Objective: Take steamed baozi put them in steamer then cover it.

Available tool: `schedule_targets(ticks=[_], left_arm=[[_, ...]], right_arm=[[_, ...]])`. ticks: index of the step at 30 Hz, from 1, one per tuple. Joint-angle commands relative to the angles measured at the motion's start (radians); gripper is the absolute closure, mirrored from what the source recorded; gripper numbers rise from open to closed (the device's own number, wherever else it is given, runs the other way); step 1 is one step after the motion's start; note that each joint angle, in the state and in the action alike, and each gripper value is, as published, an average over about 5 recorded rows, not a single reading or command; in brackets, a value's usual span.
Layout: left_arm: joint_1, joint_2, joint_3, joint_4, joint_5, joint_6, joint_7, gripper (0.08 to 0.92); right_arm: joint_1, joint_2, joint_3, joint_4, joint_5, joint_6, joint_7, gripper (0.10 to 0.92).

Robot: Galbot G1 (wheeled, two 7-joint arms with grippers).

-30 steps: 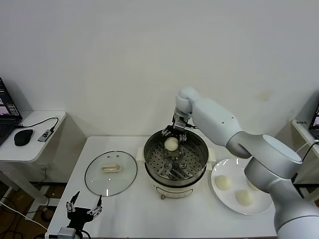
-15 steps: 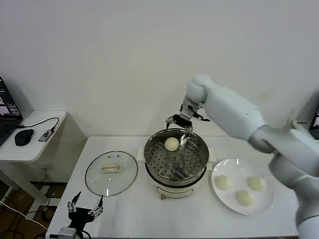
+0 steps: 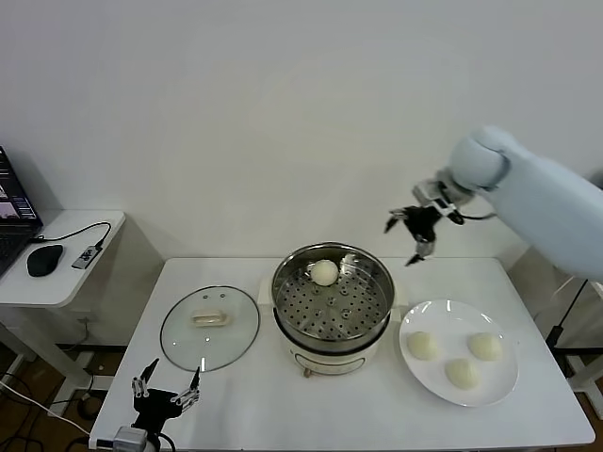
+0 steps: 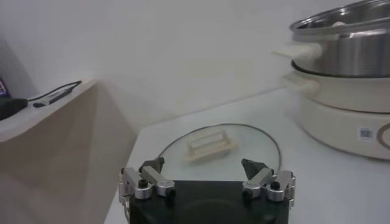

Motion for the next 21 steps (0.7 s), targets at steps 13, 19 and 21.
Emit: schedule_targets(ticks=[13,19,21], left_arm=[[0.021,-0.005,0.006,-0.015,0.009,0.007,0.004,0.177],[0.025,-0.011,0.012,-0.007,0.014,0.006,0.002,0.177],[0.026,-0.012,0.012,-0.005,0.015,0.005,0.002,0.177]], right_arm=[[-0.418,-0.168,0.207,0.16,-0.16,-0.191,0.086,0.203],[-0.451,-0.13,0.197,0.146,-0.165,-0.181,0.168,0.203],[-0.46,-0.111,0.192,0.138,-0.164,-0.178,0.193,0.203]])
